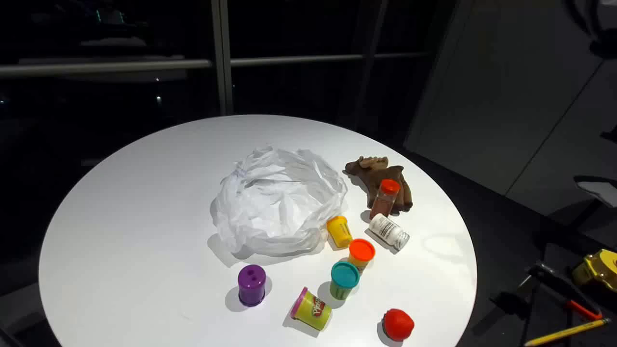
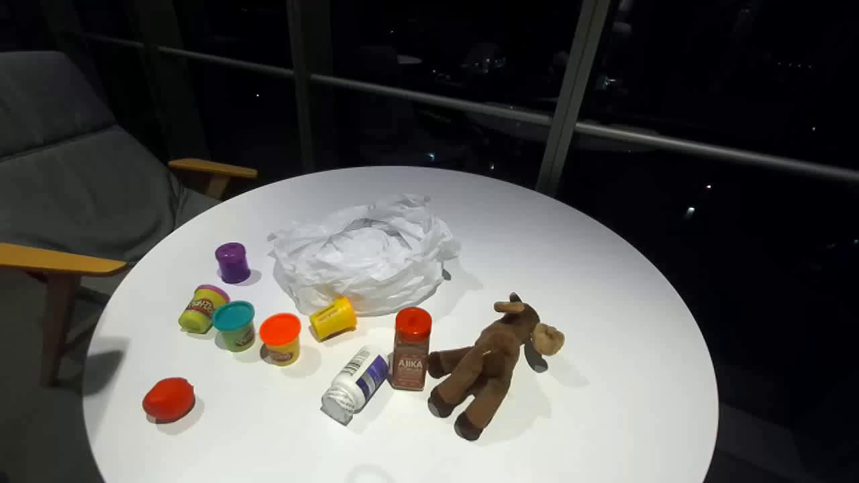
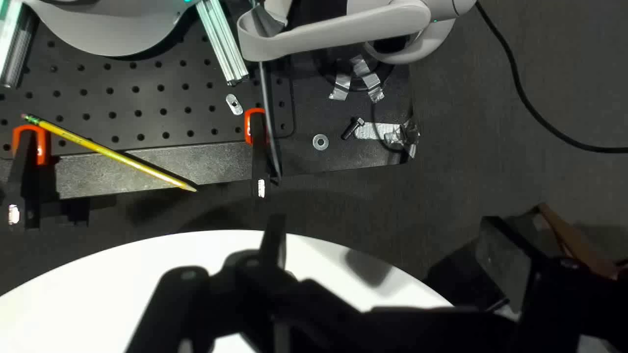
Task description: Put the objects on the table into the plastic bag.
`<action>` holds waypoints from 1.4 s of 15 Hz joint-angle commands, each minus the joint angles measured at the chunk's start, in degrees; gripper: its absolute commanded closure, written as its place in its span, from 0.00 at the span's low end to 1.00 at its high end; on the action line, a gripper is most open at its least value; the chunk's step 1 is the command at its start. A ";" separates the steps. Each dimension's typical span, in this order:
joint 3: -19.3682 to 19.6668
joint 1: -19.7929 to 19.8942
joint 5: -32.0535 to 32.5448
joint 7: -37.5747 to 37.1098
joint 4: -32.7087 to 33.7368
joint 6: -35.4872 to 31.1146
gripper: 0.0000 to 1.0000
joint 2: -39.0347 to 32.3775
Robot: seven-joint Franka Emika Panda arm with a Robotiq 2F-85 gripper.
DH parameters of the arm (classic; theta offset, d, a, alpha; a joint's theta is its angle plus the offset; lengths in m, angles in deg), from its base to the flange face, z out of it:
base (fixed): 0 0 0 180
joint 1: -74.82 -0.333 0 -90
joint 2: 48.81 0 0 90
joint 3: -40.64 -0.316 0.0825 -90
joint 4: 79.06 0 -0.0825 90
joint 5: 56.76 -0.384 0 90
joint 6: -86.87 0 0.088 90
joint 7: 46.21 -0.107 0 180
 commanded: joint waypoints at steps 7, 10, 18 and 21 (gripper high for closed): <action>-0.60 0.70 -0.28 0.31 0.18 0.30 0.00 0.15; -0.60 0.70 -0.28 0.31 0.18 0.30 0.00 0.15; 0.14 1.37 0.04 1.37 0.77 -0.46 0.00 -1.60; 2.27 4.95 2.77 3.39 2.32 -3.46 0.00 -6.23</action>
